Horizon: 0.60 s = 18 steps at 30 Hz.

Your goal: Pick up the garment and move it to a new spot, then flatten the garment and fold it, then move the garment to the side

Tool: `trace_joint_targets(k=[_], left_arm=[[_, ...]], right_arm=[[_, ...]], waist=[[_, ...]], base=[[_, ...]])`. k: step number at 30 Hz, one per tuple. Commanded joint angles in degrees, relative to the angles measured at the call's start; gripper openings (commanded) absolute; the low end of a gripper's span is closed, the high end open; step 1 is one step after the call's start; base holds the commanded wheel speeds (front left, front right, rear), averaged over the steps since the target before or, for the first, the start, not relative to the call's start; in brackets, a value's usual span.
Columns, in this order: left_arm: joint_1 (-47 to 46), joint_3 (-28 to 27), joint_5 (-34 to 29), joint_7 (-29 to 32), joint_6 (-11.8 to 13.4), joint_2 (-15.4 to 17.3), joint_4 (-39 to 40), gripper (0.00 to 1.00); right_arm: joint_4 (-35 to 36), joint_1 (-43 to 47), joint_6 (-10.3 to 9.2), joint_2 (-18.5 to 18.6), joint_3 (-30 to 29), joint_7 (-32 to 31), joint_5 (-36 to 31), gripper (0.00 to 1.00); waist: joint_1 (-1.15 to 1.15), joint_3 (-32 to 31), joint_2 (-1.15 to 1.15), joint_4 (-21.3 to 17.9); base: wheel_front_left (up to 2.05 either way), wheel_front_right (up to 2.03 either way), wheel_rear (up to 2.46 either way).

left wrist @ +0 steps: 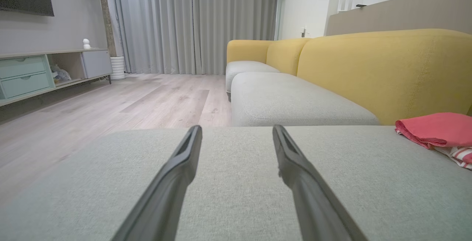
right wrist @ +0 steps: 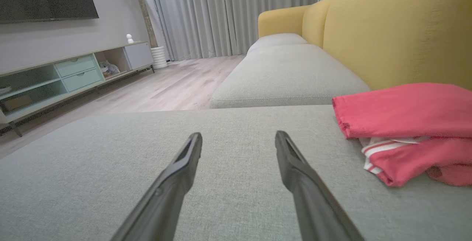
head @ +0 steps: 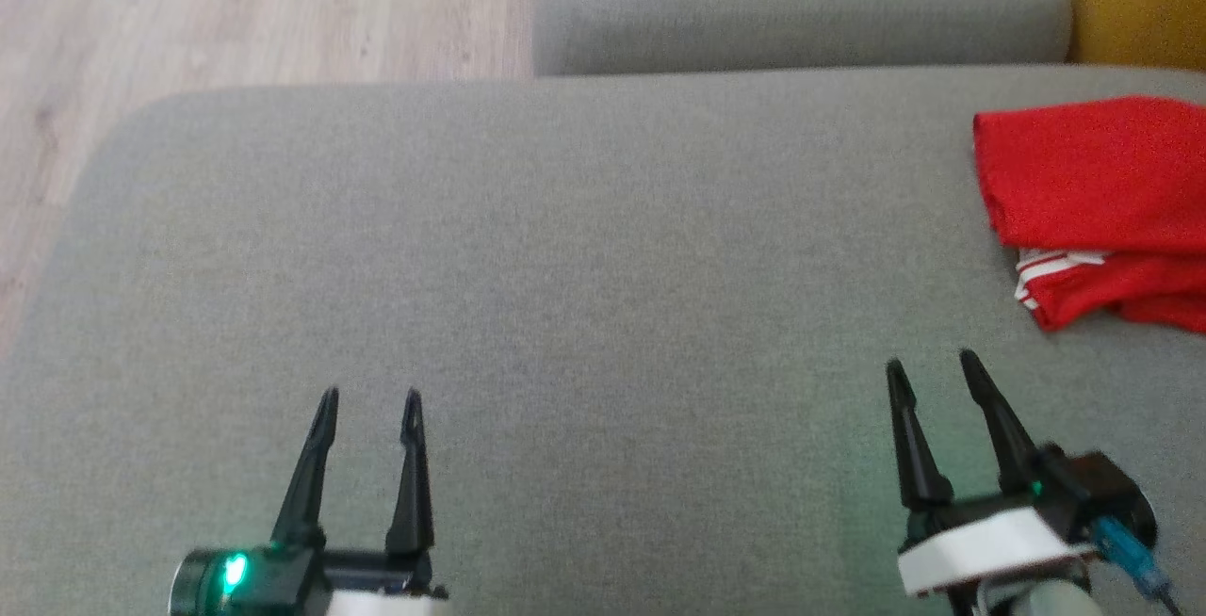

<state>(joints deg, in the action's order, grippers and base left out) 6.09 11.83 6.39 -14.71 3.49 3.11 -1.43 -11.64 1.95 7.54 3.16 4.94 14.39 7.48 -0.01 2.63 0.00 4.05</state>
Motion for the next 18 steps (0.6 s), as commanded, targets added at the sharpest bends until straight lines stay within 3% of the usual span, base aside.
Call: trace_joint_targets(k=[1,18], left_arm=[[-0.1,-2.7,-0.8,-0.3,-0.1,-0.2,1.8,1.00],[1.7,-4.2,-0.5,-0.3,0.1,-0.2,1.2,1.00]], right_arm=[[3.2,-0.2,-0.05,-0.2,0.4,0.6,-0.4,1.00],[3.0,2.3,-0.05,-0.3,1.6,0.6,2.6,1.00]], waist=[[0.01,-2.0,0.00,0.3],[0.01,-3.3,0.00,-0.4]], base=[[0.00,0.00,0.00],[0.00,0.00,0.00]])
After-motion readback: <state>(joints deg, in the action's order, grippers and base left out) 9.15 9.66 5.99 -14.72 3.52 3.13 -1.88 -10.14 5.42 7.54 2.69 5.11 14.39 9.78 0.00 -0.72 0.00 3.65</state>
